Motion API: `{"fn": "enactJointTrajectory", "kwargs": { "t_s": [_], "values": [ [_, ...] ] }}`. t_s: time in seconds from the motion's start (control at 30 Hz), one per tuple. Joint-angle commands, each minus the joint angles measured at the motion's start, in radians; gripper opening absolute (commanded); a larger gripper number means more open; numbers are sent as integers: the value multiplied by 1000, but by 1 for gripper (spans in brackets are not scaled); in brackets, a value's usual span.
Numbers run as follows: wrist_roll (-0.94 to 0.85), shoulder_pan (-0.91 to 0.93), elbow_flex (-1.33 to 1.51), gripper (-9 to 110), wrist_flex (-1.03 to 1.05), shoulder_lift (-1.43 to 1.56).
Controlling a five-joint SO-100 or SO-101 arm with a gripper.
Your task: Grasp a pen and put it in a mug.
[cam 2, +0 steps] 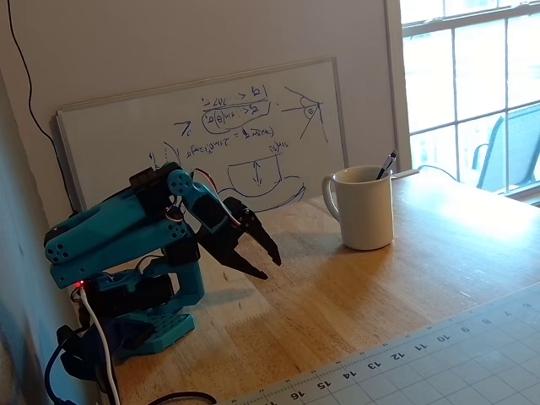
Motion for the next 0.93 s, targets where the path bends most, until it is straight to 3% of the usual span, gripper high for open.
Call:
{"fn": "enactJointTrajectory", "kwargs": {
  "t_s": [0.0,0.9],
  "values": [
    [11,6,-15,10,0,28],
    [9,-5,-6,10,-9,28]
  ]
}}
